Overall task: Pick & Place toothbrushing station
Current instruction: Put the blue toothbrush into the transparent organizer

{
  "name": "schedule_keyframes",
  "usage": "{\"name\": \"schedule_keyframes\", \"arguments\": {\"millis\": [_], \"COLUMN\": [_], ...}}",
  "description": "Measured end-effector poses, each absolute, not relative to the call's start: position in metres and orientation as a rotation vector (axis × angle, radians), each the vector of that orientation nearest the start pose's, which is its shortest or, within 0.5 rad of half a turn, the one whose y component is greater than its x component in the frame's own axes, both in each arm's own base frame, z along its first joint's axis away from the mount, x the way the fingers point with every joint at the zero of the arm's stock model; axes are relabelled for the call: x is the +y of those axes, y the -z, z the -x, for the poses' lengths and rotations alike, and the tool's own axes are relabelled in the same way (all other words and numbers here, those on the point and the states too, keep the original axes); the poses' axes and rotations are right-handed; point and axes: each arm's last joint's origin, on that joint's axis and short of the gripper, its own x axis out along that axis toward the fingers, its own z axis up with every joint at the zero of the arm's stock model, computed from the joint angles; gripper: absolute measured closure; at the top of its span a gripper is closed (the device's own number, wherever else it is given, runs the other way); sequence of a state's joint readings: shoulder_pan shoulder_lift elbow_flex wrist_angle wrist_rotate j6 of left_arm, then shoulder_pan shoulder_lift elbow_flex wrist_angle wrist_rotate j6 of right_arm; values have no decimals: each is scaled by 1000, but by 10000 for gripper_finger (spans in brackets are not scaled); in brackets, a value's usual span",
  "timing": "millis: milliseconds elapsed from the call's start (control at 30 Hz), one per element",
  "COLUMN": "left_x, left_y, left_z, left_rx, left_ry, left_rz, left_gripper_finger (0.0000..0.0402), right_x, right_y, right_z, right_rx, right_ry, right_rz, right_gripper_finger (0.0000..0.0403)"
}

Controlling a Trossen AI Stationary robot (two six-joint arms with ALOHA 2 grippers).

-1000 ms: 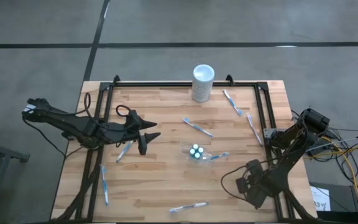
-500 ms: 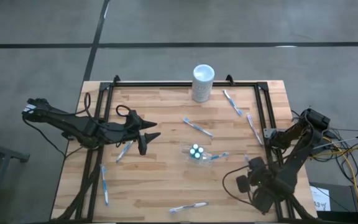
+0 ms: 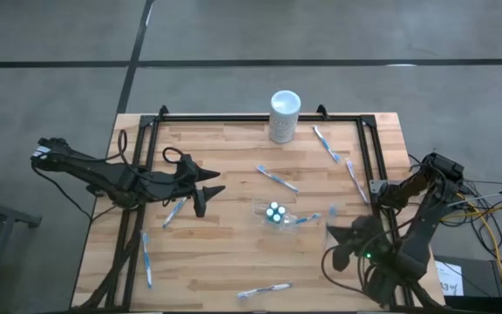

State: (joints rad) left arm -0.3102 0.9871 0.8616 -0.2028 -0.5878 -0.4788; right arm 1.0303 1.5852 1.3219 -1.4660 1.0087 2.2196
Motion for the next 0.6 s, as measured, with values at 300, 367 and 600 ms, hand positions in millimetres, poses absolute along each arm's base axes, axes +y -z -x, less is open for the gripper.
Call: {"name": "schedule_keyframes", "arguments": {"millis": [300,367,600], "left_x": [-49,-49,-49], "left_y": [-323,-323,-323], "left_z": [-207,-207,-207], "left_rx": [224,224,224], "left_ry": [-339,-339,-339], "left_rz": [329,329,329], "left_gripper_finger": [172,172,172], "right_x": [209,208,207], "right_y": [-270,-265,-249], "right_z": [-167,-173,-190], "right_rx": [114,82,70], "right_ry": [655,664,713], "right_rz": [-412,-382,-315], "right_gripper_finger": [395,395,395]}}
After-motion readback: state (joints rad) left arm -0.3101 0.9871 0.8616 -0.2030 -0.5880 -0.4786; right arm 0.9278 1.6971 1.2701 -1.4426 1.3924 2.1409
